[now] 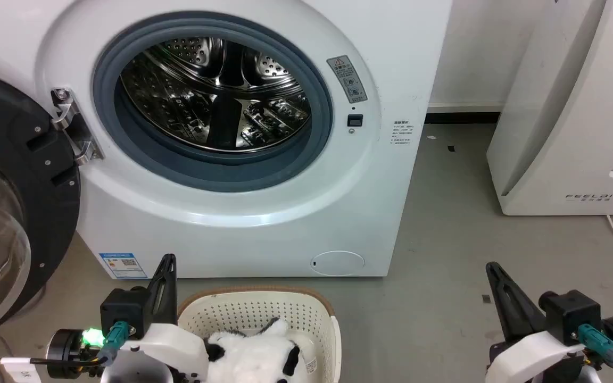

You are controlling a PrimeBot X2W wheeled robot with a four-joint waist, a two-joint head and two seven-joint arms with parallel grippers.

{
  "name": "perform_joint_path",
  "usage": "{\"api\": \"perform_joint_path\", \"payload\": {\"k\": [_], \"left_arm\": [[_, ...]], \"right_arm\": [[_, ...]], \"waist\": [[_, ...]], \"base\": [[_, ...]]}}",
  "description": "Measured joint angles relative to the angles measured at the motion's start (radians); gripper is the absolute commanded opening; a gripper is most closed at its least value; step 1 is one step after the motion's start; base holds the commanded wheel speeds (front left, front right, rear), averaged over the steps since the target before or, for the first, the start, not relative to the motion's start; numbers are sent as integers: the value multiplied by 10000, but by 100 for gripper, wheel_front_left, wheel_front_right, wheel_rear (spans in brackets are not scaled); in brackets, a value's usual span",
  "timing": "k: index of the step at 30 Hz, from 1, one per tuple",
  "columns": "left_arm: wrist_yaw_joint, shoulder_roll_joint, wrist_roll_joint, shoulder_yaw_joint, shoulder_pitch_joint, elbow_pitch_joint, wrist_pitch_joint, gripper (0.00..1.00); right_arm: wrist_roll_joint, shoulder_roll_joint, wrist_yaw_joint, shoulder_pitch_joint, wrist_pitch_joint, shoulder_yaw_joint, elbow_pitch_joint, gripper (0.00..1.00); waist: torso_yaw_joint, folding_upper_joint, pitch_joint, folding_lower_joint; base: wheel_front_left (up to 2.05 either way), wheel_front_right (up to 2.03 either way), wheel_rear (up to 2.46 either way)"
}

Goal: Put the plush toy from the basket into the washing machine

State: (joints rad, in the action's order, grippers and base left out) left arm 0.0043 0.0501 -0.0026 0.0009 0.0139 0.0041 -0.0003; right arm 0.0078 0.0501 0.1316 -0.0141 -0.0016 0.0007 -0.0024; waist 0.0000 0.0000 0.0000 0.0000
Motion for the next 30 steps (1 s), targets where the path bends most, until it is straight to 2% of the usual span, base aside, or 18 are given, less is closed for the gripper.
{"api": "perform_joint_path", "payload": {"k": [13,14,30], "left_arm": [[0,0,0,-4,0,0,0,0],[4,0,-2,0,1,6,0,100],[115,-2,-96,-171,81,326,-209,100]], "right_arm": [[0,0,0,0,0,-4,0,0],[6,0,0,-3,0,-2,-2,100],[284,0,0,-3,-217,-222,-125,100]], "waist": [[0,0,0,0],[0,0,0,0],[-18,0,161,0]], "base": [[0,0,0],[0,0,0],[0,0,0]]}}
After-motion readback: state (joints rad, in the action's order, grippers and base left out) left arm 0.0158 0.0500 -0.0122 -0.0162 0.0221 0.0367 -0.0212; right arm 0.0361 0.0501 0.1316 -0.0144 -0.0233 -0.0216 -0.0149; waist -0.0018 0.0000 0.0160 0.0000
